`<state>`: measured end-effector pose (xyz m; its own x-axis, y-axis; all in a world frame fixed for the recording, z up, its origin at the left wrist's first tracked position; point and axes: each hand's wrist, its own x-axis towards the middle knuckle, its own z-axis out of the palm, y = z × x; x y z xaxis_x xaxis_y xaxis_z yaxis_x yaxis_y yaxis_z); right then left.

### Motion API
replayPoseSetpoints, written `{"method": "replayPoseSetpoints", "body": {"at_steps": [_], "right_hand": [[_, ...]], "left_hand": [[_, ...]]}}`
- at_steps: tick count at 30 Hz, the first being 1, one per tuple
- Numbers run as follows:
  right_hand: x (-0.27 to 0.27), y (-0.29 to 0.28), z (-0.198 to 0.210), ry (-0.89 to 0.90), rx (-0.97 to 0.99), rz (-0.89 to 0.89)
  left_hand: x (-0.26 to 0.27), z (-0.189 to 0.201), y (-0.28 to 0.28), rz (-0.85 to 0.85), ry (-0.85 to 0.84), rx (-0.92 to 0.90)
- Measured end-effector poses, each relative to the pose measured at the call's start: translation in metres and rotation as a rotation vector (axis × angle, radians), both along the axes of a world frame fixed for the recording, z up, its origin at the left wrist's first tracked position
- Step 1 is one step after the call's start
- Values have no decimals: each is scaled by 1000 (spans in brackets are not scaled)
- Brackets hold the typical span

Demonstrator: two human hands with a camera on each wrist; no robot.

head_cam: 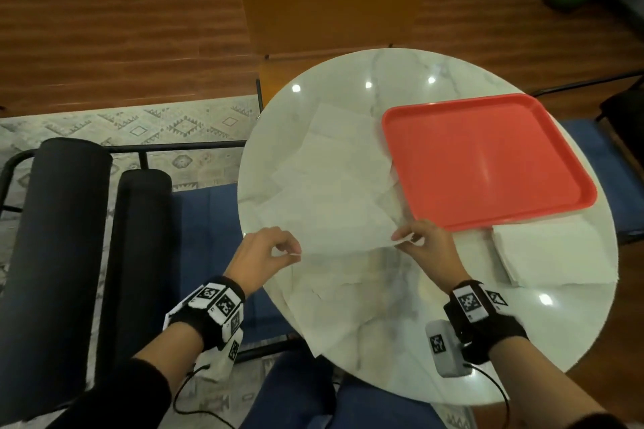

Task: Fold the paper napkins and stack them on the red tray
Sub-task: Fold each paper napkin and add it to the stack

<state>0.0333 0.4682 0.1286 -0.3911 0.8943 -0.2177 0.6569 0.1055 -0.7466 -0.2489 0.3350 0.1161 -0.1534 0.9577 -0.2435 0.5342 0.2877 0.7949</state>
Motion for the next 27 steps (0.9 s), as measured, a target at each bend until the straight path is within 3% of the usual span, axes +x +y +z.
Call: {"method": "replayPoseSetpoints", "body": {"at_steps": [3, 6, 10, 13, 15, 18, 21, 27], "right_hand": [[9, -9, -10, -162, -8, 65], [14, -5, -13, -314, 82, 74], [-17, -13, -12, -219, 254, 56], [-63, -37, -16, -225, 169, 296], [-86, -52, -24, -334, 65, 482], [-92, -58, -38, -452, 36, 577], [-75, -50, -49, -516, 79, 569], [-27, -34, -49, -571, 43, 362]], "left_hand": [[4, -5, -8, -151, 140, -59], [4, -7, -9, -106, 251, -31], [23, -5, 1, -50, 277, 62], [52, -13, 12, -198, 407, -119], [65, -24, 14, -260, 513, -225], [65, -40, 11, -280, 593, -317], [60, -46, 8, -303, 600, -327], [59, -46, 11, -324, 561, -327]]}}
